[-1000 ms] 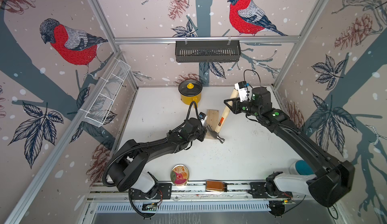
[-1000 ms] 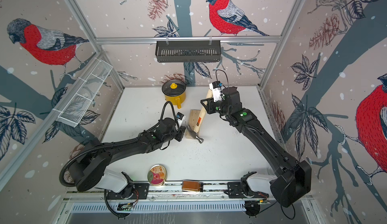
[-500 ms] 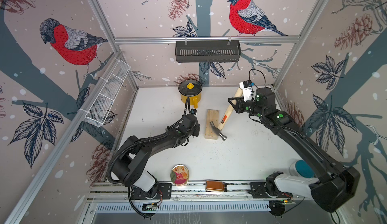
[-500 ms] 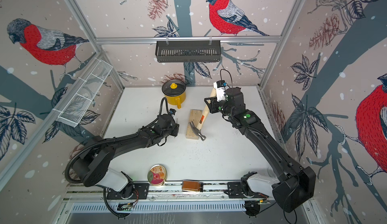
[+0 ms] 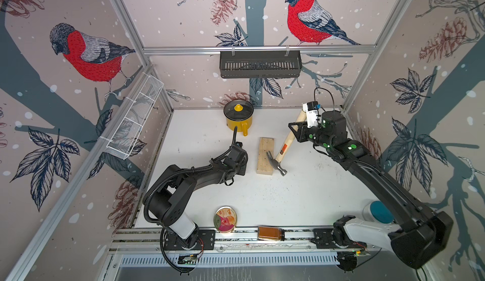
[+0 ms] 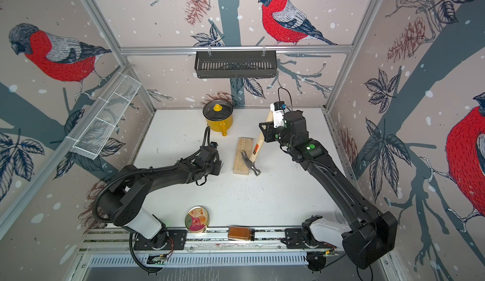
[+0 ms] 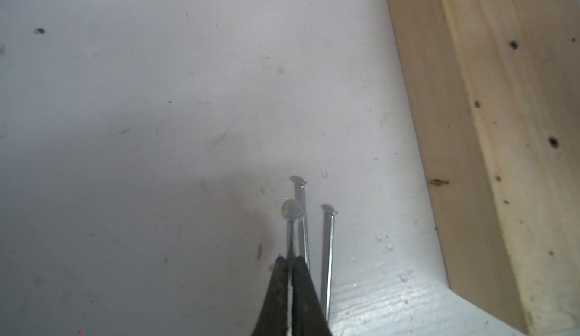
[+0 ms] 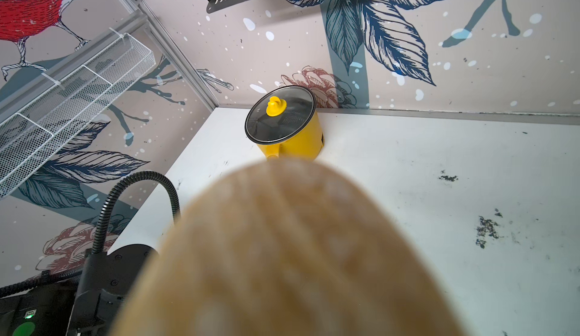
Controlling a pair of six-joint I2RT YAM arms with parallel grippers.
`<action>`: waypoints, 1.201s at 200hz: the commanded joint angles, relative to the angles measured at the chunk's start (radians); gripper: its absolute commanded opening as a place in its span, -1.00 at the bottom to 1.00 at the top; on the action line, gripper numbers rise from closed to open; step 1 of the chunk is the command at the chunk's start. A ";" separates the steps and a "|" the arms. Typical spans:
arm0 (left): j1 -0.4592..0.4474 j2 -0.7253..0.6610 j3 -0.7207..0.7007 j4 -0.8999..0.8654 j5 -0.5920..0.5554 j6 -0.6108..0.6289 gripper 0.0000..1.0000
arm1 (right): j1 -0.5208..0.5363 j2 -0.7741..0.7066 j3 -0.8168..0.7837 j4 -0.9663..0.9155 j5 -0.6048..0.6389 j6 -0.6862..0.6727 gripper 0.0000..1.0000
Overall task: Use a claw hammer to pull out a nail
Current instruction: Pick up the nail with the hammer, then place the nail at the center of the board.
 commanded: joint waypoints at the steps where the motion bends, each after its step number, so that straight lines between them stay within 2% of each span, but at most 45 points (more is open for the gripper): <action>1: 0.007 0.032 0.011 -0.013 0.009 -0.014 -1.00 | 0.000 -0.006 0.006 0.077 0.002 0.009 -1.00; 129: 0.016 0.064 0.014 -0.012 0.031 -0.021 -1.00 | 0.000 0.001 0.006 0.080 0.002 0.009 -1.00; 240: 0.023 0.044 0.013 -0.012 0.035 -0.029 -0.71 | -0.001 -0.013 -0.007 0.081 0.002 0.010 -1.00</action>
